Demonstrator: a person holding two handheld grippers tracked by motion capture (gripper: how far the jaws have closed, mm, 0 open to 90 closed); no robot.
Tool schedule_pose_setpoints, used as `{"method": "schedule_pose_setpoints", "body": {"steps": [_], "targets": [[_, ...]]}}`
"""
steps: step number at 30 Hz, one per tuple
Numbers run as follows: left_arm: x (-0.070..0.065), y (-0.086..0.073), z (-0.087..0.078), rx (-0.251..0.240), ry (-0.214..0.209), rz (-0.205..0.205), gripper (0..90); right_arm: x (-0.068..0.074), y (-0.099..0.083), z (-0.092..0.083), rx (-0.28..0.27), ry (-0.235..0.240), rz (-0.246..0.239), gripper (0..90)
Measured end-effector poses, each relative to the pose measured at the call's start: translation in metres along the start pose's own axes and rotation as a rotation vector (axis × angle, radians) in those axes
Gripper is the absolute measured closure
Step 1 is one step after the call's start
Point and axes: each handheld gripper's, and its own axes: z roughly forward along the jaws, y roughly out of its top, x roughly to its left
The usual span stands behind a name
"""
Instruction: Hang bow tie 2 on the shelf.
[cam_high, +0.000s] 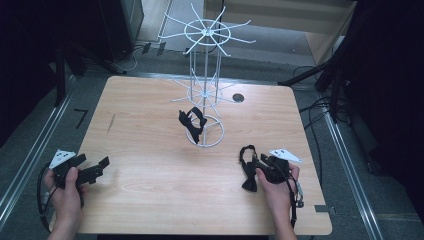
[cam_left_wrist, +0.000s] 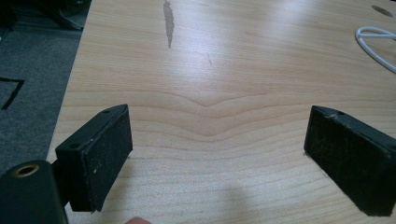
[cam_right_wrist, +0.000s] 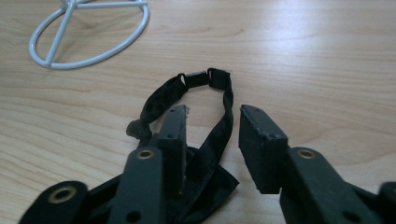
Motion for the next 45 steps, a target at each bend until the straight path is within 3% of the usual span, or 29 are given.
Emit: {"method": "schedule_pose_setpoints", "body": {"steps": [3,8,10,13,20,25,27,32,40,45], "targets": [[0.0,0.0,0.0,0.0,-0.001,0.001,8.3,-0.001,-0.002,0.003,0.039,0.009,0.026,65.9],[0.0,0.0,0.0,0.0,-0.001,0.001,8.3,-0.001,-0.003,0.007,0.074,0.003,0.024,66.8],[0.0,0.0,0.0,-0.001,-0.001,0.001,8.3,-0.002,-0.005,0.01,0.098,0.018,0.022,74.7],[0.0,0.0,0.0,0.0,-0.001,0.001,8.2,-0.003,-0.005,0.011,0.112,0.044,0.03,79.8],[0.0,0.0,0.0,0.0,-0.001,0.001,8.2,0.001,-0.003,0.009,0.105,0.07,0.011,89.9],[0.0,0.0,0.0,0.001,-0.002,0.001,8.2,0.009,0.001,0.004,0.037,0.087,-0.03,90.0],[0.0,0.0,0.0,0.003,-0.002,0.001,8.2,0.016,0.005,-0.002,-0.007,0.095,-0.083,90.0],[0.0,0.0,0.0,0.001,-0.002,0.001,8.2,0.026,0.009,-0.01,-0.067,0.107,-0.133,90.0],[0.0,0.0,0.0,0.001,-0.001,0.0,8.3,0.037,0.014,-0.024,-0.178,0.131,-0.163,90.0],[0.0,0.0,0.0,0.001,-0.003,0.002,8.2,0.042,0.016,-0.028,-0.208,0.142,-0.183,90.0]]}}
